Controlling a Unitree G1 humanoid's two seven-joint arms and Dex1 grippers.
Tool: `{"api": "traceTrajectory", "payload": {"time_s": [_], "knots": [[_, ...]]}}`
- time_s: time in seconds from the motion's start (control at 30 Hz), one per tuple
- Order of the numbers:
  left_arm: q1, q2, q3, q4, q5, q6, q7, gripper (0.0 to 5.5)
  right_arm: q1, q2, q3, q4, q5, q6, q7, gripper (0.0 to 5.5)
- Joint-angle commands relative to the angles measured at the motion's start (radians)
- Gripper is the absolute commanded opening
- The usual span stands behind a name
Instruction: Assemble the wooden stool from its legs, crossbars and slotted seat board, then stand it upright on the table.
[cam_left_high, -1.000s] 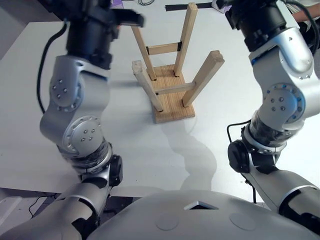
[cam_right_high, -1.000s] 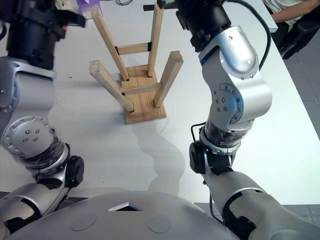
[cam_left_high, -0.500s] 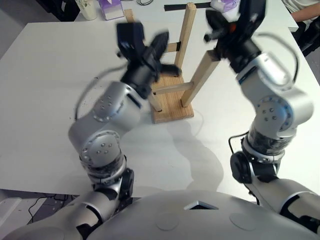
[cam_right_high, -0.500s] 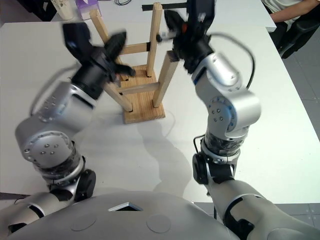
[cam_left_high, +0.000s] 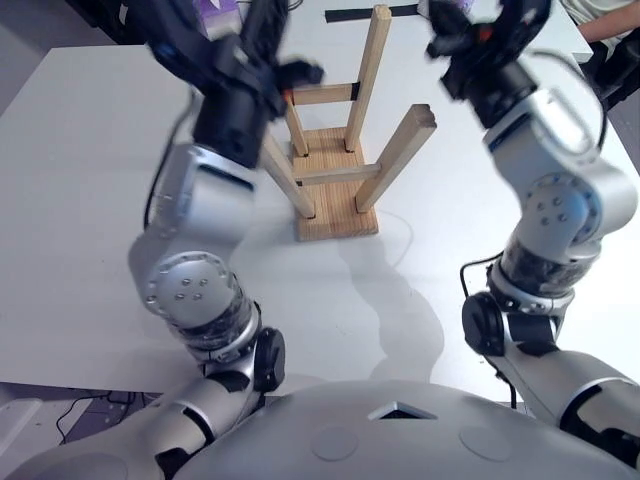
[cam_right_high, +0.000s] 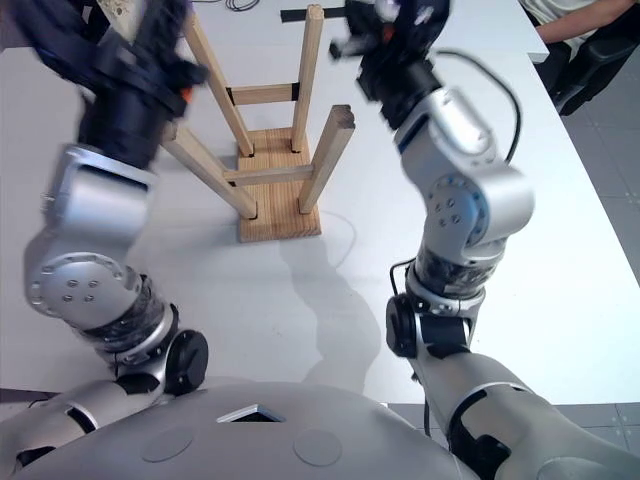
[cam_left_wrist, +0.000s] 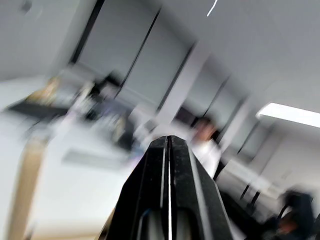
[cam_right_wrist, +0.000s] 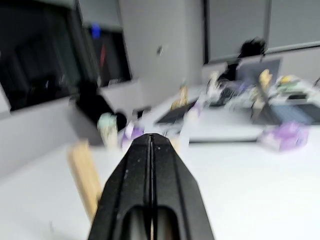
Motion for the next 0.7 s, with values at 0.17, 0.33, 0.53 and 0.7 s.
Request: {"api": "traceTrajectory", "payload": {"time_s": [0.17,0.33,0.53,0.7], "knots": [[0.176,0.369,0.306,0.185,-0.187,-0.041,-0.184,0.04,0.107,-0.211,0.06,0.182,-0.051,-0.144,0.189,0.0],[0.694,0.507,0.216,0.272,-0.043,-0.045,-0.675,0.04,0.281,-0.329,0.219,0.245,-0.06,-0.282,0.491,0.0],[0.844,0.58,-0.015,0.235,0.116,-0.102,-0.903,0.04,0.288,-0.36,0.294,0.325,-0.025,-0.42,0.759,0.0],[0.725,0.522,-0.121,0.326,0.227,-0.17,-0.874,0.04,0.265,-0.353,0.363,0.363,-0.004,-0.483,0.918,0.0]]}}
